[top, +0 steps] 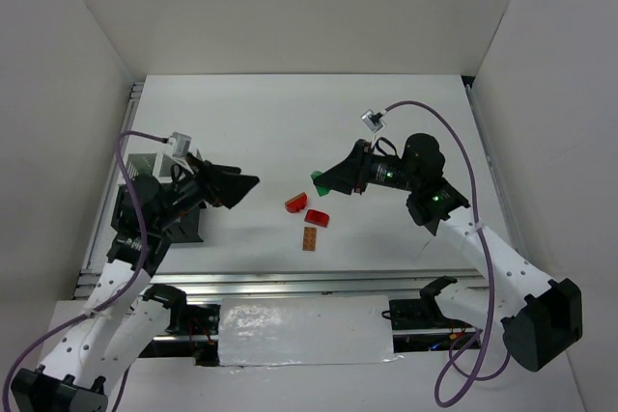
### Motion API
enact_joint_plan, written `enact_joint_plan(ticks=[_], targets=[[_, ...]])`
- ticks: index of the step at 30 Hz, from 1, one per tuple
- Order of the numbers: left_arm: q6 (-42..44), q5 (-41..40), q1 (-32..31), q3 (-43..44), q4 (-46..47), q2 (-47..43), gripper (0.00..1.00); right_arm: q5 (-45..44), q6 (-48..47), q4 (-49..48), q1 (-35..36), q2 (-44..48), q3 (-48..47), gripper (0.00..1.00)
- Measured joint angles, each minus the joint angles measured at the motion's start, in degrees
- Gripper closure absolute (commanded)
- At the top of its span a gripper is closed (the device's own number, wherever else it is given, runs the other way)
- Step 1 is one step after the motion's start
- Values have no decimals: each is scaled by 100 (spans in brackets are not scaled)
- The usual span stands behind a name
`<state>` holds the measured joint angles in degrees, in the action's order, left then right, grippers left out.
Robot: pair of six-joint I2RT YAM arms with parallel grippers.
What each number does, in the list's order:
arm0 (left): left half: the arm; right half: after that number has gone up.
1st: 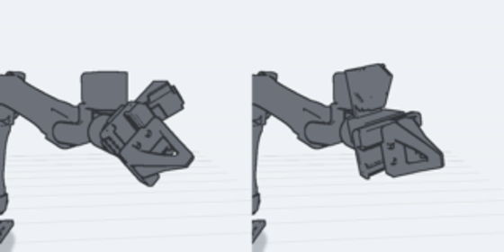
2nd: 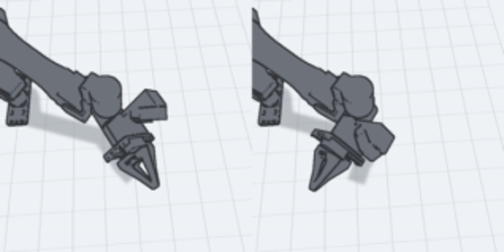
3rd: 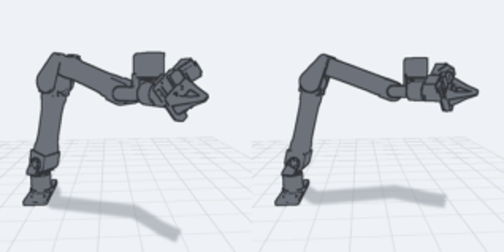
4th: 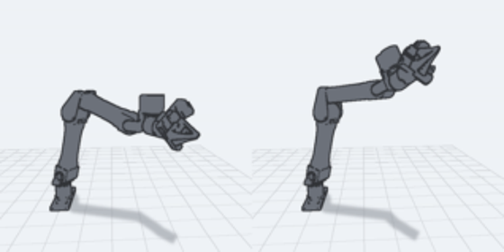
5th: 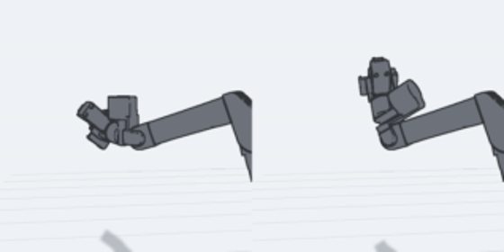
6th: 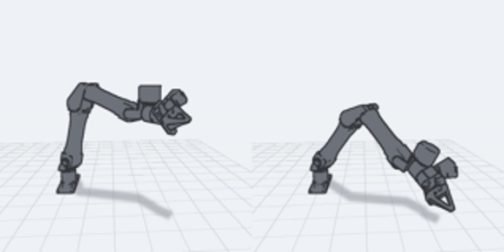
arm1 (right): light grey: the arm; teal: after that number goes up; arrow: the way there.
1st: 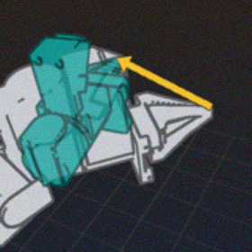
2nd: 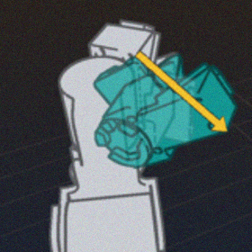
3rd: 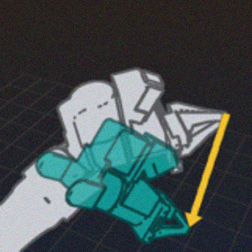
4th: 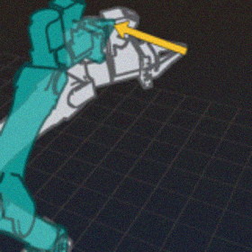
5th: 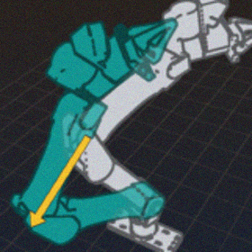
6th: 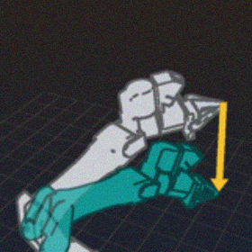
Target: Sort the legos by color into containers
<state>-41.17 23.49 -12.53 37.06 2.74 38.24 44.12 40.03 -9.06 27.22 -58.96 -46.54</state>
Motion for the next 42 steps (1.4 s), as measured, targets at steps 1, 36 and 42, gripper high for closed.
enact_joint_plan(ticks=[1,36,42], targets=[[2,389,-142,-195,535,-22,2,76,140,-87,0,0,13,100],[4848,-1681,-4422,304,1631,643,11,-1486,2855,824,1517,457,-343,100],[4843,-1578,-4428,507,1467,782,39,-1488,2918,737,1563,275,-348,100]])
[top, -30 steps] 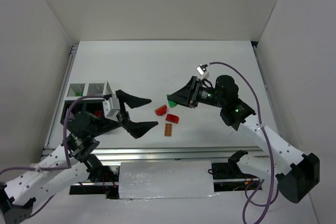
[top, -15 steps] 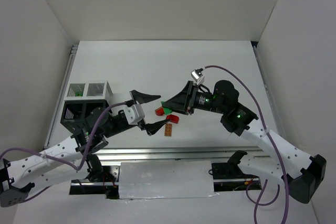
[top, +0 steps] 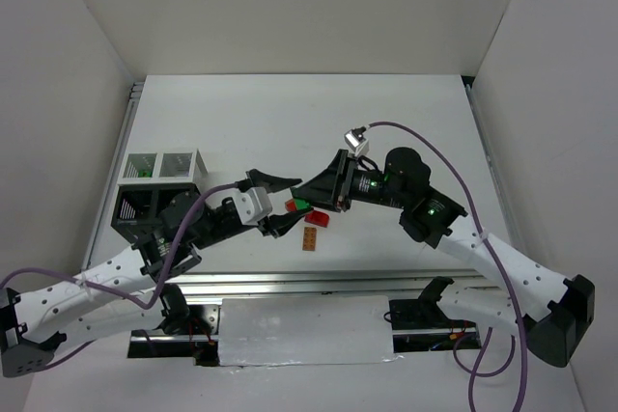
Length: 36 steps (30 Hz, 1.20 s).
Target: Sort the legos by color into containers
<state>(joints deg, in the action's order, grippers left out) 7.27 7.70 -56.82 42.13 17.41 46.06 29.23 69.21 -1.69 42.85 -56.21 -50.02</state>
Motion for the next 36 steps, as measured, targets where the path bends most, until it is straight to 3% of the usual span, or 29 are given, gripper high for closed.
enact_joint_plan(ticks=[2,3,4,6,8,9,10,12,18,20,24,25,29,36], targets=[[-22,15,-2,66,-70,68,51,-22,15,-7,13,-28,-4,100],[15,24,-2,76,-79,85,64,-37,17,-2,13,-28,-9,100],[-2,20,0,90,-87,101,70,-50,17,2,13,-31,-13,100],[-15,0,0,131,-120,127,73,-63,17,-4,13,-31,-17,100],[-17,-17,4,162,-151,146,62,-101,17,-4,13,-31,-24,100],[-20,-22,4,168,-160,151,35,-111,15,-2,13,-31,-24,100],[-26,-31,4,170,-160,151,27,-116,15,-2,13,-31,-24,100],[-48,-20,2,170,-162,157,19,-120,20,0,17,-31,-39,100],[-146,2,-2,170,-326,184,16,-146,13,-33,33,-15,-173,100],[-146,2,-2,170,-396,179,21,-168,-4,-28,33,20,-181,100],[-151,-94,9,170,-468,127,44,-146,-31,15,33,66,-186,100],[-129,-103,9,170,-487,103,44,-168,-31,20,44,70,-190,100],[-155,-103,7,170,-501,94,24,-162,-35,28,52,66,-197,100],[-170,-96,-2,170,-498,22,16,-208,-72,24,52,37,-205,100]])
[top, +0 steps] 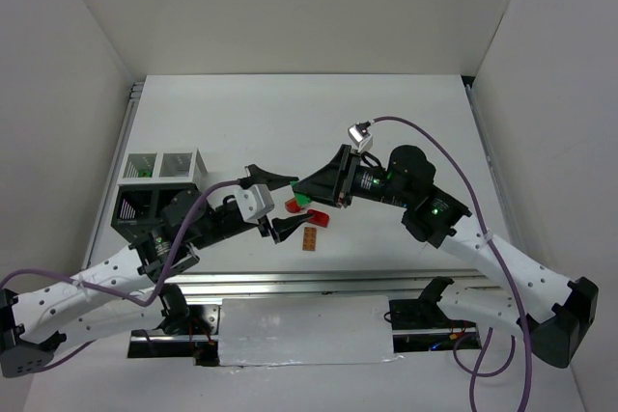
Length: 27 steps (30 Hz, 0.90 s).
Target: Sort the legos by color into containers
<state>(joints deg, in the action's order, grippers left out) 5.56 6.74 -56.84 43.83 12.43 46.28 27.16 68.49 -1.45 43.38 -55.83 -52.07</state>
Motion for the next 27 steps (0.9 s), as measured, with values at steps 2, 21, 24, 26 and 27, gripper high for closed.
enact_joint_plan(ticks=[2,21,24,26,27], targets=[[2,-2,0,0,0,-13,16,-9,-20,7,0,-9,-7,100],[17,-162,13,81,-20,35,100,-31,-129,142,-28,-57,-107,76],[7,-197,13,87,-17,52,100,-26,-146,140,-52,-57,-103,46],[-4,-201,11,87,-15,52,100,-9,-151,118,-61,-57,-98,38],[-15,-201,4,85,-17,59,100,2,-157,92,-66,-57,-98,28]])
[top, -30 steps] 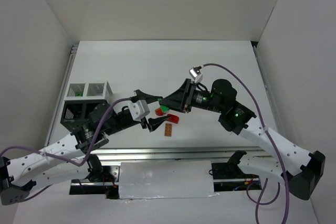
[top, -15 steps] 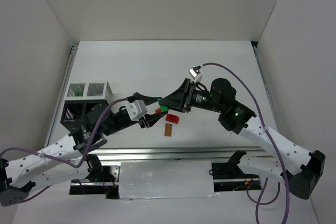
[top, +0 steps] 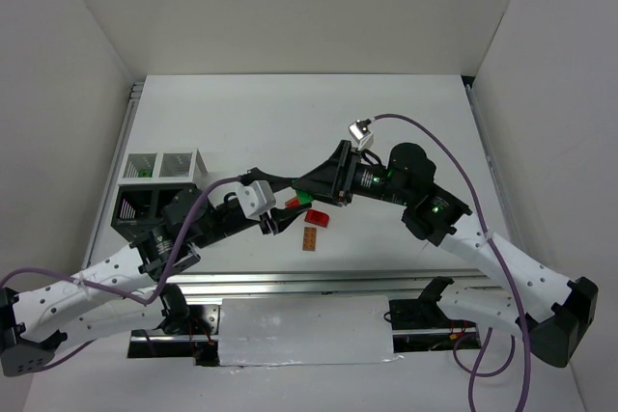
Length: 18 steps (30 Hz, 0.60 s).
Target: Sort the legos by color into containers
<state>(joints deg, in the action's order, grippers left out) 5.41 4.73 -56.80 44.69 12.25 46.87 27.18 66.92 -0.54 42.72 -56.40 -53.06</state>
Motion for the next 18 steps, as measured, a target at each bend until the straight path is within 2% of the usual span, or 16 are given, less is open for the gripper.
enact_joint_plan(ticks=[3,10,13,14,15,18], targets=[[-37,-48,-4,-7,-4,4,100,2,-39,-24,-35,20,4,23],[-153,-466,-4,-9,-9,4,100,-87,-144,61,-247,144,20,21],[-302,-1130,-2,-9,-66,4,100,-240,-302,278,-439,210,20,20],[-404,-1412,20,-7,-111,9,100,-334,-380,417,-553,245,22,16],[-468,-1679,81,7,-184,17,100,-435,-446,553,-658,293,28,16],[-955,-2684,507,234,-669,188,100,-791,-750,1049,-1049,544,103,15]])
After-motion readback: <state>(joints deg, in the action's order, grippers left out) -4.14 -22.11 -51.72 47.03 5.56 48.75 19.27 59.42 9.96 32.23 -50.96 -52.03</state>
